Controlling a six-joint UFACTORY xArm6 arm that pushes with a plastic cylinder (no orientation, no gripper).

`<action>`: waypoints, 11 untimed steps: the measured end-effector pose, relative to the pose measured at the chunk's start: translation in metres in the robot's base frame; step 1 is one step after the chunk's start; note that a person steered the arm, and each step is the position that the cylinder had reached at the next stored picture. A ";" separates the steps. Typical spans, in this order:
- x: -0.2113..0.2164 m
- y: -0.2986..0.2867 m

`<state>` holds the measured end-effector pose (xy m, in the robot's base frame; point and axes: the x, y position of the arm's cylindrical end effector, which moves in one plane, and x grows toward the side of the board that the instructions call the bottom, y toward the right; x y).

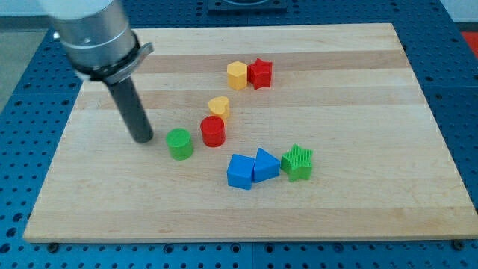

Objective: Move the green circle to the left side of the blue cube

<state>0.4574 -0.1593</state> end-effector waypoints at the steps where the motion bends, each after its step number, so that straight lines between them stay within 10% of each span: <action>1: -0.005 0.025; 11: 0.104 0.034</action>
